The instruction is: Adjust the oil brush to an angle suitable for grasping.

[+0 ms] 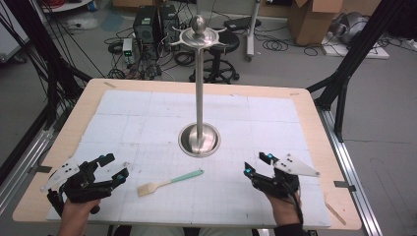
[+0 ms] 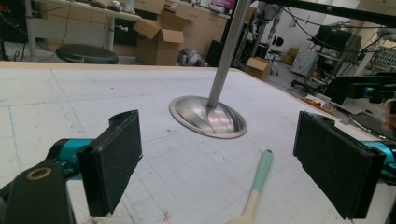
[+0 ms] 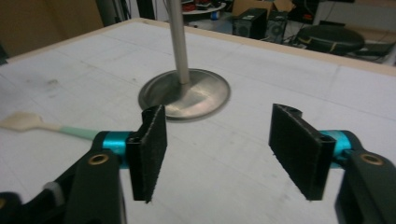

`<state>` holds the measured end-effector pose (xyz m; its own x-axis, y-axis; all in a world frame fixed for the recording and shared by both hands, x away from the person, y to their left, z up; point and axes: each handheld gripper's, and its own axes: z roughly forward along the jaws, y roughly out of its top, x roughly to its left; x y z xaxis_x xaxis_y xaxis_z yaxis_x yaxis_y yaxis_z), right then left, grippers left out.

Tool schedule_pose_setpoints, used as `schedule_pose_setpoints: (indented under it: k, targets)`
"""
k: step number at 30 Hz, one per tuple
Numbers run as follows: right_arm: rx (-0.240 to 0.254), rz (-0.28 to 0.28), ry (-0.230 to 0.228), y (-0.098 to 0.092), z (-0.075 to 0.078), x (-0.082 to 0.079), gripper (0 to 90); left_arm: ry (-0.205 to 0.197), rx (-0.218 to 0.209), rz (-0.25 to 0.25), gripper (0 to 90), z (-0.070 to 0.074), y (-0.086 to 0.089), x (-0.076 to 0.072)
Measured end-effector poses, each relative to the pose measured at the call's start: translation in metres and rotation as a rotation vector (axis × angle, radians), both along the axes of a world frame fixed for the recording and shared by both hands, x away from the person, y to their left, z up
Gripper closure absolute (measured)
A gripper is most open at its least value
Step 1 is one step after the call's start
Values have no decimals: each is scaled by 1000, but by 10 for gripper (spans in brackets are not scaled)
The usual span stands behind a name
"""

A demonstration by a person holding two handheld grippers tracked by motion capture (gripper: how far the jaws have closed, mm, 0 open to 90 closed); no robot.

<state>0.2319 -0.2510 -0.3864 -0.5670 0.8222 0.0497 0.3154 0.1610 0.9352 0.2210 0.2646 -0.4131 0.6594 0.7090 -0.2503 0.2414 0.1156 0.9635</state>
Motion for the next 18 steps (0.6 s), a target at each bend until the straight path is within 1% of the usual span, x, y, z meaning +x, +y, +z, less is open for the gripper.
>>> schedule_pose_setpoints:
  k: [1, 2, 3, 4, 5, 6, 7, 8, 9, 11, 12, 13, 15, 16, 17, 18]
  targets:
    - [-12, 11, -17, -7, 2, -5, 317, 0, -1, -5, 157, 0, -1, 0]
    - [-16, 28, -52, -16, 4, -14, 291, -10, -8, -24, 157, 2, -2, -1]
    - [-16, 28, -52, -16, 4, -14, 291, -10, -8, -24, 155, 2, -2, -1]
    - [-19, 18, -86, -25, 4, -22, 248, -21, -10, -33, 155, 3, -2, -2]
    - [-19, 18, -86, -25, 4, -22, 248, -21, -10, -33, 155, 3, -2, -2]
    - [-22, -6, -98, -31, 2, -28, 207, -24, -7, -40, 155, 4, -3, -2]
    - [-22, -6, -98, -31, 2, -28, 207, -24, -7, -40, 155, 4, -3, -2]
    - [-28, -24, -115, -37, 4, -32, 207, -22, -11, -44, 155, 4, -3, -2]
    - [-28, -24, -115, -37, 4, -32, 207, -21, -14, -45, 155, 4, -3, -2]
    - [-15, -33, -132, -40, 6, -36, 206, -24, -16, -51, 155, 5, -3, -2]
    - [-30, -47, -136, -42, 6, -37, 206, -29, -17, -54, 156, 6, -3, -3]
    - [-30, -47, -136, -42, 6, -37, 206, -29, -17, -54, 156, 6, -3, -3]
    - [-49, -59, -131, -45, 5, -37, 206, -32, -12, -59, 156, 6, -5, -3]
    - [-45, -70, -121, -47, 3, -36, 203, -32, -8, -64, 156, 6, -6, -4]
    - [-45, -70, -121, -47, 3, -36, 203, -32, -8, -64, 156, 6, -6, -4]
    - [-40, -83, -121, -48, 4, -36, 202, -32, -4, -67, 157, 5, -8, -4]
